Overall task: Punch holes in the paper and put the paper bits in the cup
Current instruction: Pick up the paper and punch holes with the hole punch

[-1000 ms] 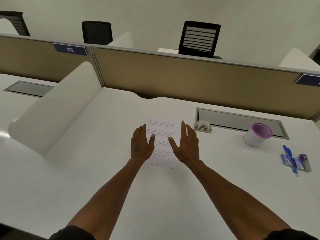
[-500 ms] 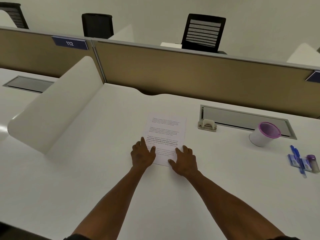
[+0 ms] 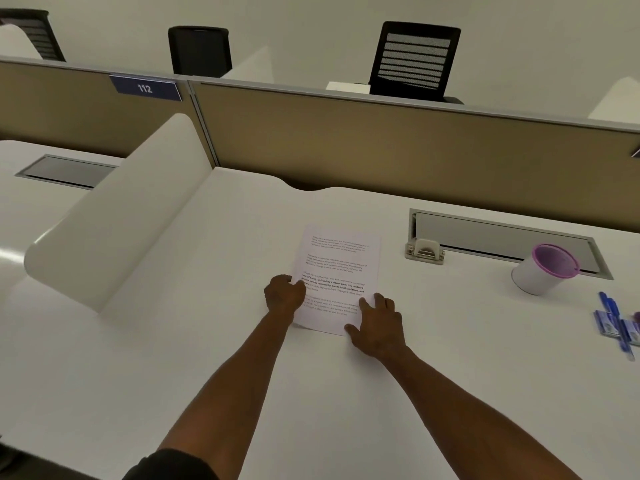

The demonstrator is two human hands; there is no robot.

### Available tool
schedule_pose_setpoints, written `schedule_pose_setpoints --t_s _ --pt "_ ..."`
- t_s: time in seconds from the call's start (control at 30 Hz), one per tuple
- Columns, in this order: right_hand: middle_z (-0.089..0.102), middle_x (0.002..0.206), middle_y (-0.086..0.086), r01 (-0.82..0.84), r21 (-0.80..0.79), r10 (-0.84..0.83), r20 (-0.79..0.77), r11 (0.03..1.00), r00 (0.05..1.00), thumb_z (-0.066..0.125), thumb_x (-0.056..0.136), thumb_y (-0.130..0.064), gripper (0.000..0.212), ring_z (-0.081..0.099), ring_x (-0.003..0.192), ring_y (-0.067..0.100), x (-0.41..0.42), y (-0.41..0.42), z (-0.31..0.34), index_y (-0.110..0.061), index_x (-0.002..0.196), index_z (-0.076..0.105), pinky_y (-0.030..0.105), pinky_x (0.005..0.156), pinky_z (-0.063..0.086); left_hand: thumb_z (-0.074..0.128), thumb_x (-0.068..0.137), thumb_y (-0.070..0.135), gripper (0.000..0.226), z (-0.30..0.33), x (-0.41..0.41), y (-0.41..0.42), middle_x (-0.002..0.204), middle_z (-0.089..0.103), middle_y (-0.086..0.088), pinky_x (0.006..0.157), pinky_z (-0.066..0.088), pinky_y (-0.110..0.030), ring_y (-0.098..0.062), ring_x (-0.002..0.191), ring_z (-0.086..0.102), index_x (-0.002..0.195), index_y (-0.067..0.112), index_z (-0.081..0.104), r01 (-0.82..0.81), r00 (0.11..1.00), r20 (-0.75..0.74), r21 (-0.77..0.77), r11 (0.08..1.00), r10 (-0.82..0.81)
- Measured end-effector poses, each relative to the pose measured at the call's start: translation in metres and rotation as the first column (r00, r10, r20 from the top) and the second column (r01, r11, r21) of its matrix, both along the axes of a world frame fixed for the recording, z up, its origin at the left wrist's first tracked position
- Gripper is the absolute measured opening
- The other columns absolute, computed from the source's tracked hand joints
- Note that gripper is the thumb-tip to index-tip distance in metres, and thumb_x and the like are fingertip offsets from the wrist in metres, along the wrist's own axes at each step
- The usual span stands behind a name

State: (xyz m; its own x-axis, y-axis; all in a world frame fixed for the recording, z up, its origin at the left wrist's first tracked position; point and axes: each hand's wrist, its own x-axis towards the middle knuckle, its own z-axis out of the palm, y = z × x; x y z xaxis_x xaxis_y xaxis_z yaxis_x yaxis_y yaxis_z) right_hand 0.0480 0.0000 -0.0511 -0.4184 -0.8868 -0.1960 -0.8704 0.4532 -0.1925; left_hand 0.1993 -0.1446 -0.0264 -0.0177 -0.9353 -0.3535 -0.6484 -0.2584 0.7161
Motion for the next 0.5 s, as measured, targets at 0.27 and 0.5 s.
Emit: schedule_pose_setpoints --t_s 0.27,0.5 --pt "0.029 0.15 0.014 0.003 0.004 -0.003 0.003 1.0 1.0 0.05 0.084 -0.061 0.074 0.029 0.135 0.032 0.001 0.003 -0.001 -0.019 0.144 0.037 0.044 0.104 0.036 0.059 0.089 0.009 0.039 -0.004 0.005 0.013 0.123 0.068 -0.014 0.095 0.051 -0.037 -0.032 0.11 0.066 0.127 0.013 0.063 0.03 0.999 -0.025 -0.132 0.991 -0.034" --pt "0.033 0.151 0.011 0.034 -0.02 -0.032 0.128 0.999 0.991 0.046 0.088 -0.062 0.069 0.031 0.137 0.029 -0.01 -0.001 0.005 -0.022 0.145 0.039 0.042 0.108 0.035 0.062 0.09 0.005 0.033 -0.013 0.016 0.01 0.113 0.073 -0.015 0.092 0.052 -0.03 -0.025 0.095 0.068 0.121 0.013 0.068 -0.096 0.965 -0.25 -0.074 0.993 0.075"
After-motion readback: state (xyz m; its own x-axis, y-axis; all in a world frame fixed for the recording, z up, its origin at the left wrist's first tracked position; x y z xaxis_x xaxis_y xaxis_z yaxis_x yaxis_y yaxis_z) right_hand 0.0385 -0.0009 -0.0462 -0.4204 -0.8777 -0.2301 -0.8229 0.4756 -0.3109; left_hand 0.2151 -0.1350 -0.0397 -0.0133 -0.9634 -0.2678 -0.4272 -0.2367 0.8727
